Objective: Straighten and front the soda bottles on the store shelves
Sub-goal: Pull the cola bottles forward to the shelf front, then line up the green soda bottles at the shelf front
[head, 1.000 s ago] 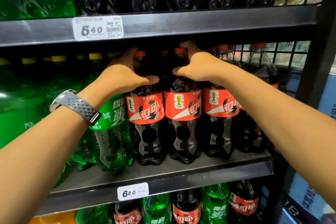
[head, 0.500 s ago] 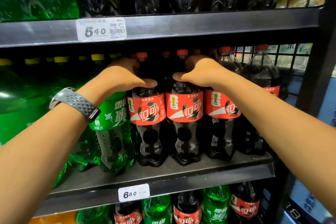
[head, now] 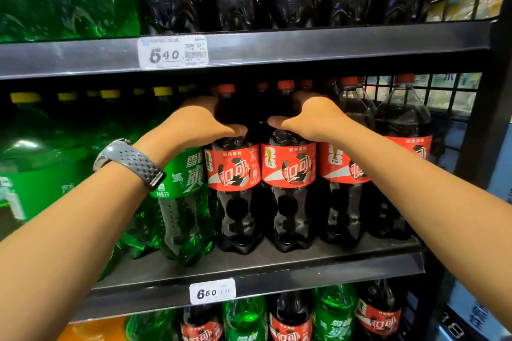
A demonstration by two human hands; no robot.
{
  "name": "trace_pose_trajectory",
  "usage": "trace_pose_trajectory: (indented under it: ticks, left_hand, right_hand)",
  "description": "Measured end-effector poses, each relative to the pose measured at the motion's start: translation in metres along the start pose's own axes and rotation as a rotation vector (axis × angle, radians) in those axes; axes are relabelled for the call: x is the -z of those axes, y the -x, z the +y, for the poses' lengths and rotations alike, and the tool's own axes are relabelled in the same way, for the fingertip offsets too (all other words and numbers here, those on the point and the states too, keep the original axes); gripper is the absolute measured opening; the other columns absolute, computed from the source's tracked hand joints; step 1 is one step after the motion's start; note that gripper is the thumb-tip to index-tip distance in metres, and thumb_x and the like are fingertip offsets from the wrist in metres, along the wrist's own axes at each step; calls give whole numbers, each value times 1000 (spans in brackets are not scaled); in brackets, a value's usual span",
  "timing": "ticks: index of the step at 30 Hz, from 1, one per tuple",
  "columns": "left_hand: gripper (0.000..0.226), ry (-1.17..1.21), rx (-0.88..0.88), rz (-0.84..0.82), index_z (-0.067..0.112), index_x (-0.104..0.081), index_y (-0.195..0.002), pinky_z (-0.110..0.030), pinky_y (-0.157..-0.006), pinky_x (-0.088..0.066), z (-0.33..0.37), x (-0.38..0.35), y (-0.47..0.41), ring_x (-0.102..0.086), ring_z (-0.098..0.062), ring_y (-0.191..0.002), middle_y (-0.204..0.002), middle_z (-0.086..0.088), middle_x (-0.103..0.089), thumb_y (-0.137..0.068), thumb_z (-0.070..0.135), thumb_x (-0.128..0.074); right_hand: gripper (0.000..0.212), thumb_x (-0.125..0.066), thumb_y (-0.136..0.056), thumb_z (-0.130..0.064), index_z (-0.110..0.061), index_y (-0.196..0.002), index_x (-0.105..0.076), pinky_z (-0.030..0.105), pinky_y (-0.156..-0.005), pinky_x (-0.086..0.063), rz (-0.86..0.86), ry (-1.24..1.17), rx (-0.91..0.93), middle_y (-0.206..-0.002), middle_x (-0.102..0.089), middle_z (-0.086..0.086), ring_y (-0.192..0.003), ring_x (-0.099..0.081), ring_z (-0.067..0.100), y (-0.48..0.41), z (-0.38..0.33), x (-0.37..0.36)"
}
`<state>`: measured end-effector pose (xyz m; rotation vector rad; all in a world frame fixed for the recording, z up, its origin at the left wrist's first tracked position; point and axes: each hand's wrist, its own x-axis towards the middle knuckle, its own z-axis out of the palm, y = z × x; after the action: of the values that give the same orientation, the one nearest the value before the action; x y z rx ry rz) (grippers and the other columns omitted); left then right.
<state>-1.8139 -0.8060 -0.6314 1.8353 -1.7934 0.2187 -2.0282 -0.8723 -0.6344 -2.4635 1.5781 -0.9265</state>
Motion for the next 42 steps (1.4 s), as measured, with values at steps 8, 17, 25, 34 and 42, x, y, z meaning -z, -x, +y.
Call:
trace_pose_trajectory:
  ticks: [8,17,25,34,42]
  left_hand:
    - [37,-143,-78,619,14,-62,-110,-43,-85,-45,-64,31,62,-56,-32,-98,-102,-11,-64,-89,42,-55]
    - [60,-300,266,476,-7,-61,-95,-45,-78,-45,-140,62,84,-57,-44,-87,-85,-30,-63,-84,52,-60]
    - [74,-196,288,187,4,-44,-137,-37,-92,-43,-141,58,32,-50,-37,-119,-133,-21,-51,-87,58,-52]
    - [44,-196,201,-52,9,-49,-136,-37,-92,-43,-152,63,-4,-51,-37,-118,-132,-23,-52,-98,31,-44]
    - [71,-335,167,31,13,-52,-130,-39,-89,-47,-164,66,-8,-54,-34,-115,-129,-15,-55,-81,64,-56]
  right_hand:
    - [40,-57,-88,-43,-14,-115,-52,31,-81,-47,523,-237,440,-110,-54,0,-102,-53,16,45,-51,-24]
    - [44,-58,-87,-47,-3,-84,-51,25,-47,-30,-8,-287,194,-67,-46,-1,-64,-50,15,14,-159,-69]
    - [76,-62,-87,-38,-18,-150,-25,23,-91,-36,-83,-164,205,-142,-46,13,-126,-46,29,0,-160,-83]
    - [74,-56,-90,-49,-21,-150,-23,28,-107,-30,-110,-167,80,-154,-28,6,-138,-33,25,-10,-174,-89]
    - [84,-60,-80,-63,-13,-143,-36,31,-96,-40,18,33,30,-143,-44,12,-127,-45,30,-10,-187,-91]
